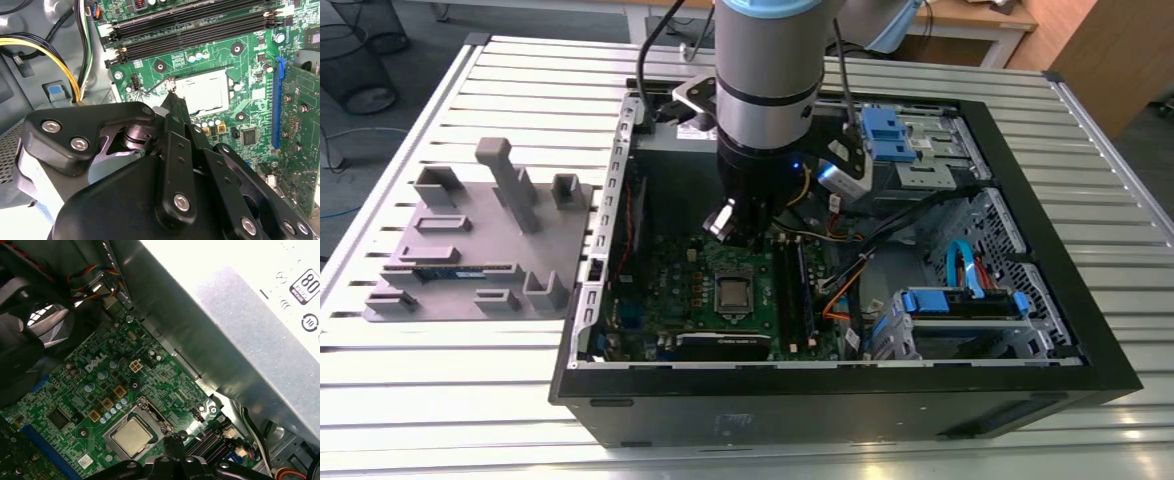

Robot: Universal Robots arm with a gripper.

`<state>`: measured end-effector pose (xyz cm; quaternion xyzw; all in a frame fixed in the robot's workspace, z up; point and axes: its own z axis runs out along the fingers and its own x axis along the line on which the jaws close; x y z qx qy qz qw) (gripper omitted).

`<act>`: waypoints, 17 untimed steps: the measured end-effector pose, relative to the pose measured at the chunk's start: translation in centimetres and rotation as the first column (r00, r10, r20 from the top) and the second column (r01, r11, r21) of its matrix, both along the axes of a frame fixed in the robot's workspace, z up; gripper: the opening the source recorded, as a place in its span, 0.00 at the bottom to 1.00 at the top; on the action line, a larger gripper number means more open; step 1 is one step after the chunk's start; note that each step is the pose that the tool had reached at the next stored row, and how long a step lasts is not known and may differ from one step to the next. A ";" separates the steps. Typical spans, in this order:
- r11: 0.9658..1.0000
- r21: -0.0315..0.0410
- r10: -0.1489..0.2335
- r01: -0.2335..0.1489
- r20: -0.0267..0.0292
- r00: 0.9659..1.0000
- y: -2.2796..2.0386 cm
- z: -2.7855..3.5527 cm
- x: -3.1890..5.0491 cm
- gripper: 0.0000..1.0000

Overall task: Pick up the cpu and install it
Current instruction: 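Close the cpu cover, then install the first cpu locking lever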

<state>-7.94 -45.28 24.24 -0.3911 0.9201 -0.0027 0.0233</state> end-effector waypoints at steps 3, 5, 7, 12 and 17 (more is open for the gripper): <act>1.000 0.000 0.000 0.000 0.000 1.000 -0.44 0.00 -0.14 0.11; 1.000 0.000 0.000 0.000 0.000 1.000 -0.75 0.00 -0.30 0.11; 1.000 0.000 0.000 0.000 0.000 1.000 -1.08 0.01 -0.48 0.11; 1.000 0.000 0.000 0.000 0.000 1.000 -1.87 0.00 -0.76 0.11; 1.000 -0.005 0.000 0.000 0.000 1.000 -1.96 0.00 -0.78 0.11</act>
